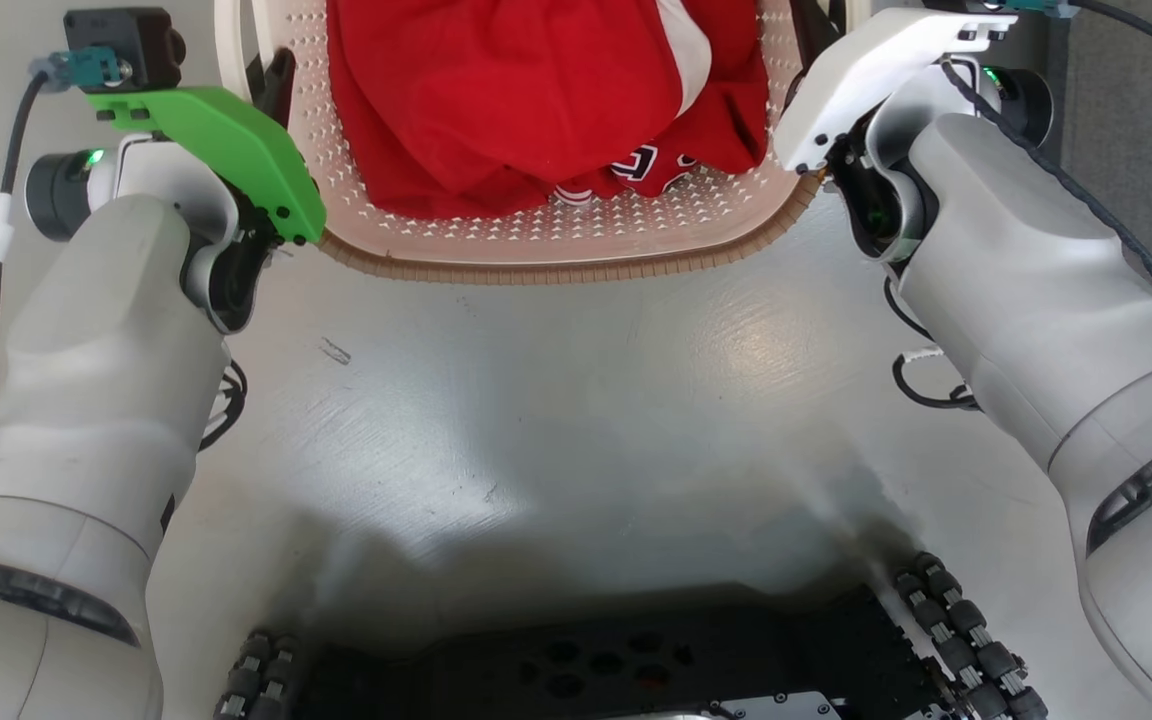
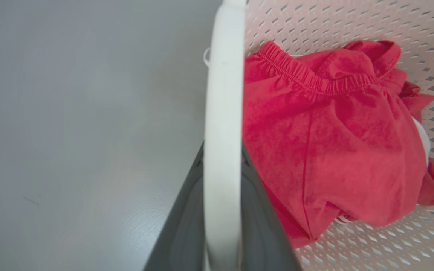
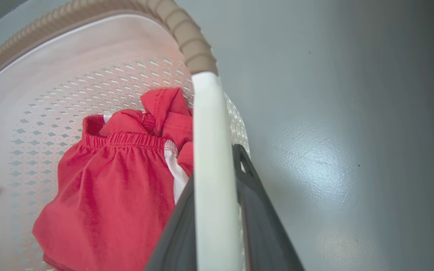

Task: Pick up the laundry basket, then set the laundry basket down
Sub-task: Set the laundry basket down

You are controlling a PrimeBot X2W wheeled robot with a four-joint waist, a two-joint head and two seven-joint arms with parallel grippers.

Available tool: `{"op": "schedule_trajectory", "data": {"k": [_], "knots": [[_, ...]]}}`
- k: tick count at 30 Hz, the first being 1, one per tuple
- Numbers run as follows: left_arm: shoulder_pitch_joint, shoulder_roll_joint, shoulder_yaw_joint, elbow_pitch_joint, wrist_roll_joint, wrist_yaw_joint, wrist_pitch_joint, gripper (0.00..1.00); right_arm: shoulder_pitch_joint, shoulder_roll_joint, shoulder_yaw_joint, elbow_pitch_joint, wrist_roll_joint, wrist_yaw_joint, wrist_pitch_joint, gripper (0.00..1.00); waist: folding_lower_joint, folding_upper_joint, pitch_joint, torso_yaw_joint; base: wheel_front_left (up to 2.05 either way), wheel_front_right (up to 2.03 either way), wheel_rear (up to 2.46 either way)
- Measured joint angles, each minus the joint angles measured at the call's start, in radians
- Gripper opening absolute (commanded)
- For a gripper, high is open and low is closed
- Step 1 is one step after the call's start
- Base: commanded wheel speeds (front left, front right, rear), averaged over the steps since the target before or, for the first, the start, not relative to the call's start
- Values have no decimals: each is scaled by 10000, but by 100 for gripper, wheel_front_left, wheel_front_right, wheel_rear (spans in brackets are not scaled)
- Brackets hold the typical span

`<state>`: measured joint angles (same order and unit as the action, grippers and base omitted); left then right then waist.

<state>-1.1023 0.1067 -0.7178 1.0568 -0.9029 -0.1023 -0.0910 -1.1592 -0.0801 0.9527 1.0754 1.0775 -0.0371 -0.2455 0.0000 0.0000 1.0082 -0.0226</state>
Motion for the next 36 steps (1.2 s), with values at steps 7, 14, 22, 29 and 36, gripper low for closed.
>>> {"op": "schedule_trajectory", "data": {"k": [7,14,22,29,36], "knots": [[-69,-13,4,0,0,-82,-84,0,-12,-54,-196,-73,-157,-42,-2,0,0,0,125,13,0,0,0],[-199,-12,0,17,0,-117,-169,0,-50,-61,-376,-134,-313,-59,-23,55,0,0,203,16,0,0,0],[-185,-174,-159,255,2,-121,2,100,-76,98,-466,-295,-435,-40,-88,100,0,0,195,22,0,0,0],[-144,-272,-224,341,2,-121,35,100,-75,96,-564,-299,-593,-44,-88,100,0,0,119,20,0,0,0],[-143,-272,-240,395,2,-123,17,100,-29,98,-637,-301,-723,-42,-88,100,0,0,-37,-4,0,0,0]]}}
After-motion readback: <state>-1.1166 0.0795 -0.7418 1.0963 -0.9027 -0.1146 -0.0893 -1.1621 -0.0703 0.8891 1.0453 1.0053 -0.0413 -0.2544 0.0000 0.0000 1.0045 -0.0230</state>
